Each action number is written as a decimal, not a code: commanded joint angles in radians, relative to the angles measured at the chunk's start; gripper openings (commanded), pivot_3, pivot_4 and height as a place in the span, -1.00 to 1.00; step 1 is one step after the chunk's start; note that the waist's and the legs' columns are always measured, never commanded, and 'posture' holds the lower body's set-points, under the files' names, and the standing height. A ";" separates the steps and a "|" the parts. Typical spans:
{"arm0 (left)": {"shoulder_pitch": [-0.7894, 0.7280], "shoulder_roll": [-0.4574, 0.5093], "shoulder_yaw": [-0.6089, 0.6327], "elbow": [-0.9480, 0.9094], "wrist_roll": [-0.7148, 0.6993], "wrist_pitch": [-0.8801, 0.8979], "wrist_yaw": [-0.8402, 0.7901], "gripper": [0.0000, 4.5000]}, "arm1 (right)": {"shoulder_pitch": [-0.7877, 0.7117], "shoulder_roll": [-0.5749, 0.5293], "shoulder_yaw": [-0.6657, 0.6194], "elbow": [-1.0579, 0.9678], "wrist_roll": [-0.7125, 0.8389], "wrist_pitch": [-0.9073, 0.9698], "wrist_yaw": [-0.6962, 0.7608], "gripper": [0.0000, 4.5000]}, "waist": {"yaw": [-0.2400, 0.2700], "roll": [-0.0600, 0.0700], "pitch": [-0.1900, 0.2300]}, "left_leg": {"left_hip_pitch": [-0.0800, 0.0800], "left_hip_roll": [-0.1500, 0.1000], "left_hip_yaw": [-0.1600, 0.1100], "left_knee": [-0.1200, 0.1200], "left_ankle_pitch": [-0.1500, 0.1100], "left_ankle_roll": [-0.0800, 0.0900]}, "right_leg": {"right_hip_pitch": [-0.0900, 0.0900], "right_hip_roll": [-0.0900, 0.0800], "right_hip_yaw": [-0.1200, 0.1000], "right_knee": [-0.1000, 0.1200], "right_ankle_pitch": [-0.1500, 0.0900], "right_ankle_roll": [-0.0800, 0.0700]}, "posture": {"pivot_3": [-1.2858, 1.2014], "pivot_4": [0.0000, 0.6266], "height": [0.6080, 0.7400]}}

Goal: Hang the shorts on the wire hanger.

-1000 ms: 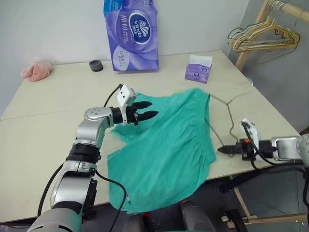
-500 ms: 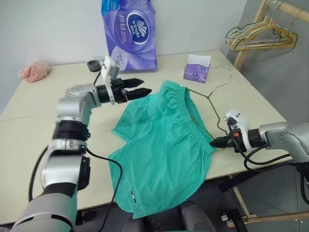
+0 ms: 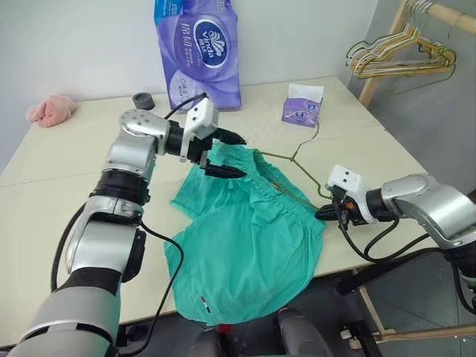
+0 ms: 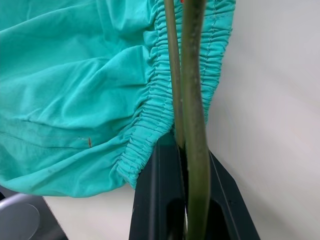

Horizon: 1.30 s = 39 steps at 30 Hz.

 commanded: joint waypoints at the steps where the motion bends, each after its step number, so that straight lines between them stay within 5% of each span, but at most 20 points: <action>1: -0.019 -0.025 -0.004 0.015 0.030 -0.069 0.038 0.99 | -0.027 -0.010 0.011 -0.063 -0.057 -0.054 0.021 -1.00 | -0.001 0.000 0.000 | 0.000 0.000 0.000 0.000 0.000 0.000 | 0.000 0.000 0.000 0.000 0.000 0.000 | -0.16 -0.79 1.00; 13: 0.063 -0.006 -0.078 -0.003 0.125 -0.171 -0.032 0.99 | -0.036 -0.005 0.013 -0.092 -0.166 -0.114 0.061 -1.00 | -0.010 0.001 0.000 | 0.000 0.000 0.000 0.000 0.000 0.000 | 0.000 0.000 0.000 0.001 0.000 0.000 | -0.17 -0.80 1.00; 16: 0.050 -0.013 -0.069 0.021 0.130 -0.156 -0.005 0.73 | -0.038 0.000 0.010 -0.089 -0.185 -0.128 0.072 -1.00 | -0.011 0.001 -0.001 | 0.000 0.000 0.000 0.001 0.000 0.000 | 0.000 0.000 0.000 0.002 0.000 0.000 | -0.17 -0.81 1.00; 29: 0.102 -0.008 -0.082 -0.029 0.149 -0.151 -0.025 -0.99 | -0.043 0.041 -0.035 -0.105 -0.213 -0.158 0.055 -1.00 | -0.036 0.001 -0.001 | 0.000 -0.001 -0.001 0.005 0.000 0.000 | -0.001 -0.001 0.000 0.008 -0.002 -0.001 | -0.17 -0.81 1.00; 35: 0.119 -0.005 -0.067 -0.045 0.145 -0.121 0.000 -0.99 | -0.025 0.024 -0.064 -0.115 -0.229 -0.218 0.070 -1.00 | -0.035 0.001 -0.001 | -0.001 -0.001 -0.002 0.008 0.000 0.000 | -0.001 -0.001 -0.001 0.010 -0.002 -0.001 | -0.17 -0.81 1.00; 39: 0.130 0.004 -0.061 -0.055 0.144 -0.106 0.019 -1.00 | 0.020 -0.009 -0.100 -0.130 -0.238 -0.244 0.072 -0.55 | -0.035 0.001 -0.001 | -0.001 -0.001 -0.002 0.010 0.000 0.000 | -0.001 -0.002 -0.001 0.011 -0.003 0.000 | -0.17 -0.80 1.00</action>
